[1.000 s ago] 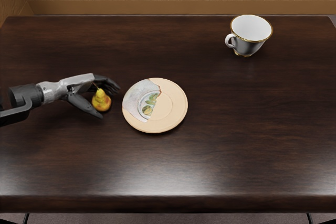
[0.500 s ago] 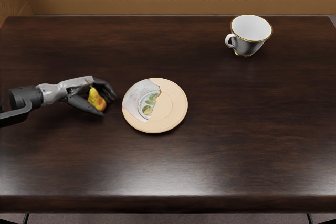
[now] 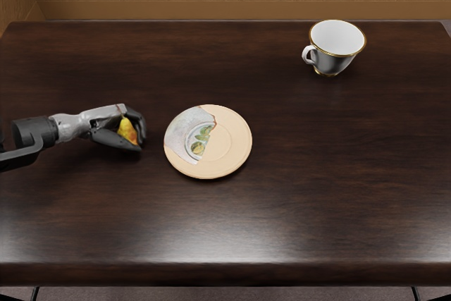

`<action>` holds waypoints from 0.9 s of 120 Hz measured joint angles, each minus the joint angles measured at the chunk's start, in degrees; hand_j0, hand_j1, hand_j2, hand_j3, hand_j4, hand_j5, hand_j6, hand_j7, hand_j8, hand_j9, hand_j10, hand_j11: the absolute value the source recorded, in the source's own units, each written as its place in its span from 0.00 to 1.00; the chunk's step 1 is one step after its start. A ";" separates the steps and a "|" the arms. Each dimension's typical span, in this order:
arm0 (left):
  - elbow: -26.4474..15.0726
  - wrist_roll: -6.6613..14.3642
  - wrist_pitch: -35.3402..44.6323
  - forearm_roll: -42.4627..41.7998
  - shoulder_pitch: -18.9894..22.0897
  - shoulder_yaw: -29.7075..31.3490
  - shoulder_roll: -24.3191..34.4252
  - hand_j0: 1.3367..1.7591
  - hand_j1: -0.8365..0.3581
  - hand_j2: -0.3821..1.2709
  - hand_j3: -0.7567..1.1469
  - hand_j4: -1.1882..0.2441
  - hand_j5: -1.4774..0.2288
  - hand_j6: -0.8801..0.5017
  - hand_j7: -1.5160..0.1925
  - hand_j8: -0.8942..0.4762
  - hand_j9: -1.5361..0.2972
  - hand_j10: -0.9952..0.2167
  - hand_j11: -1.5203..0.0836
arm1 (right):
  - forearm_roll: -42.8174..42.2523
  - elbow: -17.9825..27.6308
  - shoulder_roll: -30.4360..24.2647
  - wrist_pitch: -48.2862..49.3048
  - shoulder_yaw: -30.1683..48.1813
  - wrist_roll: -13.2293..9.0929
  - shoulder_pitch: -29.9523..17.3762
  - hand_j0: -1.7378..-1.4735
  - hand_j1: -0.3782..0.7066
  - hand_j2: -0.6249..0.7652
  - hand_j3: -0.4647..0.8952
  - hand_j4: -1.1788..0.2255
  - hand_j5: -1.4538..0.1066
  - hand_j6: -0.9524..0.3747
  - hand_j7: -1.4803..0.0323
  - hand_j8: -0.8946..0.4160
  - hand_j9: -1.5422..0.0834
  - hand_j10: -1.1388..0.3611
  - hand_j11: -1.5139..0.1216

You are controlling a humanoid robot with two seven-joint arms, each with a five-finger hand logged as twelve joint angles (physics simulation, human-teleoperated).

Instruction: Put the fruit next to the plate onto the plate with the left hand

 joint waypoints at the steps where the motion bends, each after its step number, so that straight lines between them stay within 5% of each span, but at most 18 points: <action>1: -0.01 0.00 -0.01 0.03 -0.02 0.01 0.00 0.74 0.31 0.31 0.40 0.28 0.27 0.08 0.30 0.37 0.28 0.55 0.30 | 0.00 0.00 0.00 0.00 0.00 0.00 0.00 0.30 0.03 0.45 0.34 0.84 0.93 0.72 0.98 0.68 0.95 0.76 0.93; 40: -4.75 -0.02 -0.56 0.74 -1.62 0.39 3.32 0.75 0.24 0.43 0.40 0.24 0.21 0.08 0.23 0.39 0.23 0.59 0.24 | -0.01 0.00 0.00 0.00 0.01 0.00 0.02 0.30 0.03 0.45 0.34 0.84 0.93 0.72 0.98 0.68 0.95 0.76 0.93; 108: -16.31 0.02 -1.95 0.50 -8.68 -0.75 4.47 0.76 0.23 0.44 0.40 0.22 0.21 0.09 0.22 0.39 0.23 0.60 0.24 | -0.01 0.00 0.00 0.00 0.00 0.00 0.09 0.30 0.03 0.45 0.34 0.84 0.93 0.72 0.98 0.68 0.95 0.76 0.93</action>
